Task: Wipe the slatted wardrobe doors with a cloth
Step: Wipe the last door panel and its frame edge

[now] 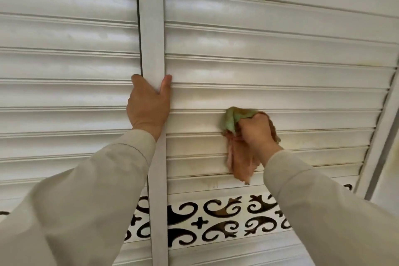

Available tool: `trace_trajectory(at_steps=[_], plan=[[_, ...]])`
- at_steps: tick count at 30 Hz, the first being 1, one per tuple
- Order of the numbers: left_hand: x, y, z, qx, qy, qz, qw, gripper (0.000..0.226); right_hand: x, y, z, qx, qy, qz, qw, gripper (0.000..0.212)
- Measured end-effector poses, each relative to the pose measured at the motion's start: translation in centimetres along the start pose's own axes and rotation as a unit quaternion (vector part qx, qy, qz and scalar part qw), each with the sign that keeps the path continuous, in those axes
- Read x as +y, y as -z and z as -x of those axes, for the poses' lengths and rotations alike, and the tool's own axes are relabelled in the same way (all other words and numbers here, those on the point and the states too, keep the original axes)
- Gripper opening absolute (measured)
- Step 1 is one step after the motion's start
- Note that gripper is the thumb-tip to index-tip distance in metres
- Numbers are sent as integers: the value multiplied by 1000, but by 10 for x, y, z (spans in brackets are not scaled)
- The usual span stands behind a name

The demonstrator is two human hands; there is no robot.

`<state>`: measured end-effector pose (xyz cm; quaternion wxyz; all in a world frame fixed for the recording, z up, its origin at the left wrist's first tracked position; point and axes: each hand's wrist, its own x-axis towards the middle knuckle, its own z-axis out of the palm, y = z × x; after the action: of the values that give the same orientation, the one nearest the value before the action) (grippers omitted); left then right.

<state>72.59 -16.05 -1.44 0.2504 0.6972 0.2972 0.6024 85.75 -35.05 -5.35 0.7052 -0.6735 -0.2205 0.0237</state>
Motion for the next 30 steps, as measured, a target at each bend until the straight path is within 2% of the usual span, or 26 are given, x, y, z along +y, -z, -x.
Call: trace_trajectory(at_steps=[2, 4, 7, 11, 13, 16, 19, 21, 30], plan=[[4, -2, 4, 0, 1, 3, 1000, 58, -3, 2, 6, 6, -5, -19, 1000, 21], [4, -5, 5, -3, 2, 8, 1000, 58, -5, -12, 12, -23, -15, -49, 998, 24], [2, -6, 5, -2, -2, 7, 1000, 56, -13, -49, 16, -78, 36, -52, 995, 20], [-3, -6, 0, -5, -18, 11, 1000, 54, -47, -93, 17, -127, 59, -79, 987, 31], [-2, -7, 0, -7, -22, 15, 1000, 53, -52, -95, 16, -121, 71, -90, 986, 30], [-3, -8, -1, 2, -17, 8, 1000, 53, -29, -97, 20, -111, 43, -108, 987, 22], [-4, -9, 0, 0, -13, 2, 1000, 54, 5, -107, 34, -123, 27, -47, 991, 11], [-3, -9, 1, -2, -11, 3, 1000, 57, 16, -110, 46, -148, -24, -61, 987, 6], [-5, -8, 0, 3, -12, 0, 1000, 52, -20, -123, 45, -131, -182, -166, 960, 17]])
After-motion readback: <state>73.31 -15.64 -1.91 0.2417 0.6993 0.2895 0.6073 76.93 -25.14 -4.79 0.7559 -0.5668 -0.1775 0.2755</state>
